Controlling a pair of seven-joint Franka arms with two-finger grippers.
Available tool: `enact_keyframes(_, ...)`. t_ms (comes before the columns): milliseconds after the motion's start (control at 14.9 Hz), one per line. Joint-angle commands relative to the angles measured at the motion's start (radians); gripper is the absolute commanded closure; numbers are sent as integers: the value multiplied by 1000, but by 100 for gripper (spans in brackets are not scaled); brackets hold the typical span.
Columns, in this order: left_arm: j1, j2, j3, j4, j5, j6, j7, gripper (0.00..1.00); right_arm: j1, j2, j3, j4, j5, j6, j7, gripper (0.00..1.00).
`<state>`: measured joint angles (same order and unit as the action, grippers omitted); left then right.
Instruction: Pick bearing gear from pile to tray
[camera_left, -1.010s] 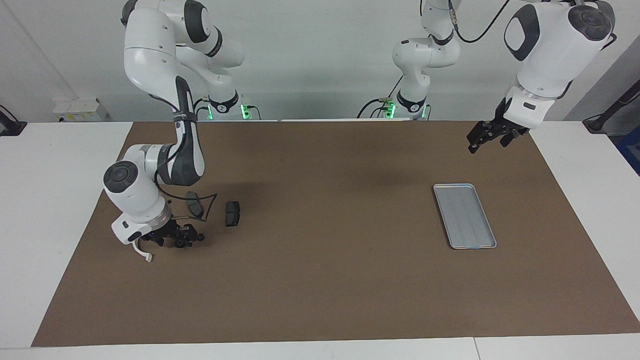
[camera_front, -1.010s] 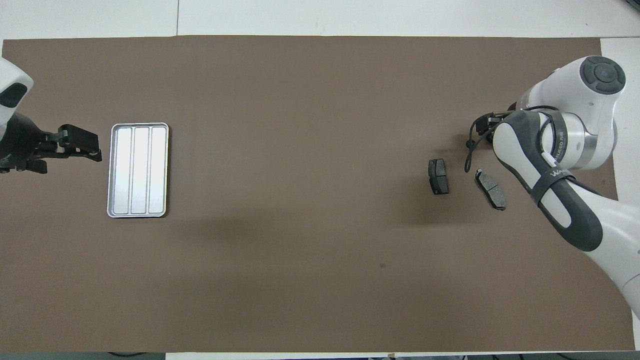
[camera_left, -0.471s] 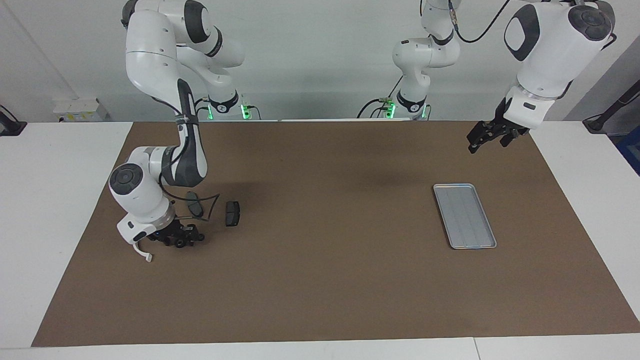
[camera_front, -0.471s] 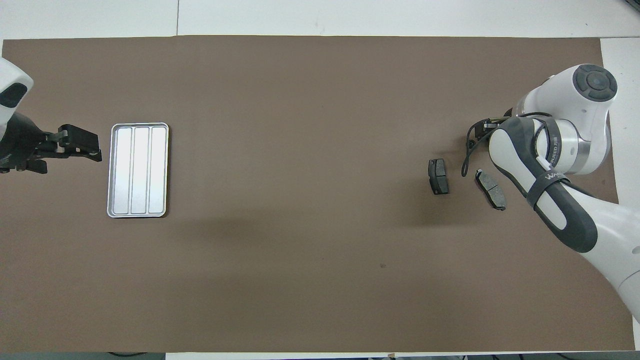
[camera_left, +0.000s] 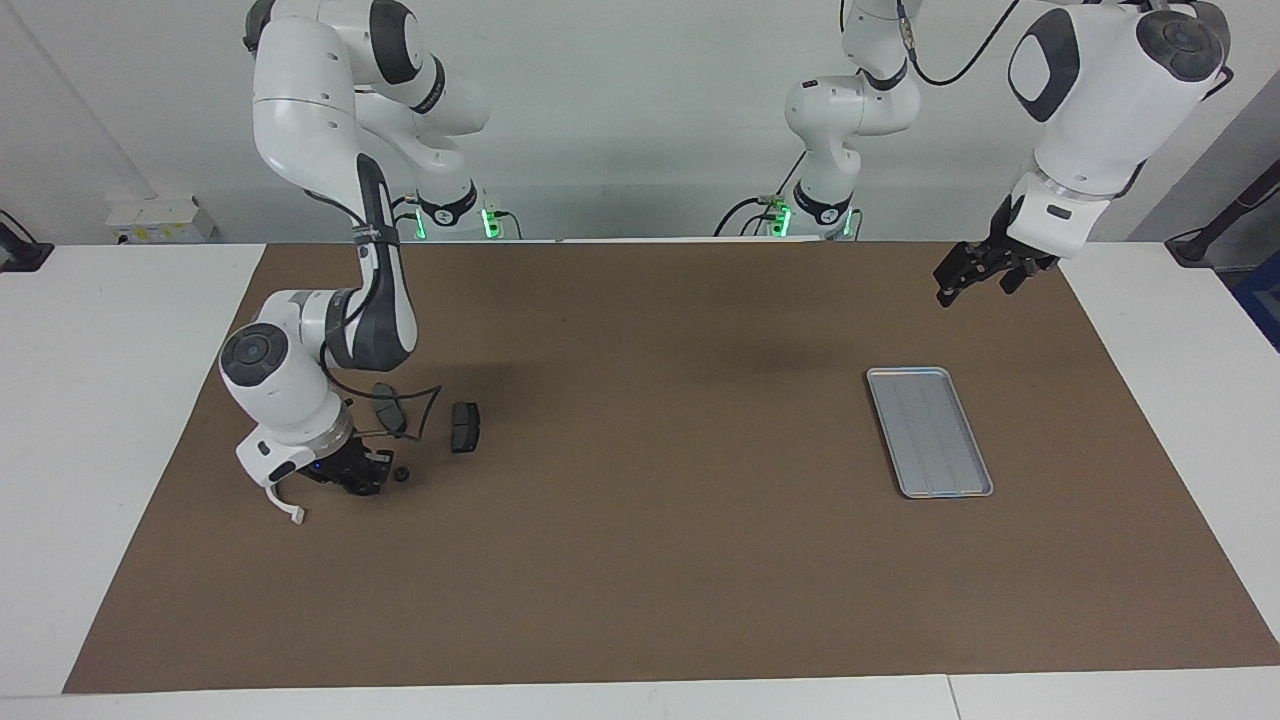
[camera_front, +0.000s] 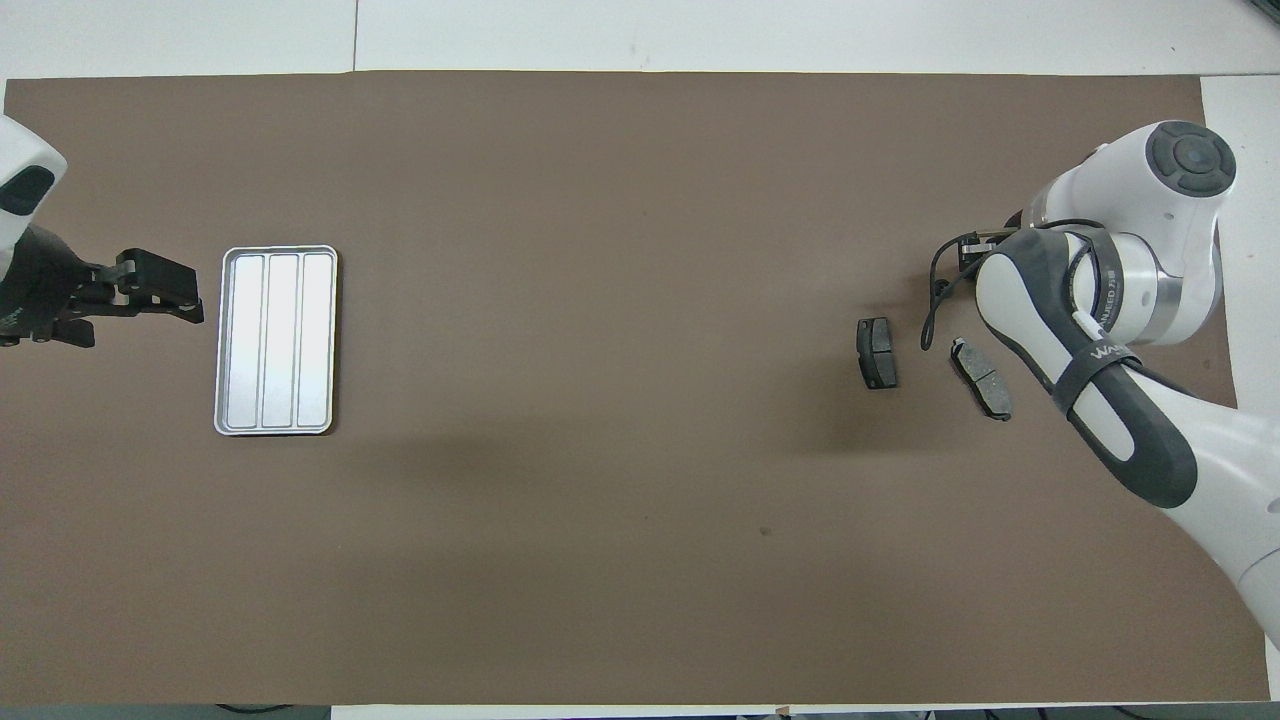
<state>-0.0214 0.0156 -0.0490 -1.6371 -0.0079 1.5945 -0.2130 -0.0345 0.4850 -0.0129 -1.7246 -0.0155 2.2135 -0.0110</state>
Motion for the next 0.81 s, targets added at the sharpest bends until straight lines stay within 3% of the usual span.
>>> enact_keyframes(0, 5, -20, -3, -24, 14, 15, 9, 0, -7, -49, 36, 84, 14, -127, 6, 100)
enact_keyframes(202, 5, -20, -3, -23, 14, 15, 9, 0, 14, -68, 108, 209, -3, -268, 158, 100)
enact_keyframes(337, 5, -20, -3, -24, 14, 15, 9, 0, 117, -69, 103, 266, -11, -365, 306, 100)
enact_keyframes(741, 5, -20, -3, -24, 14, 15, 9, 0, 453, -123, 111, 232, -55, -420, 787, 100)
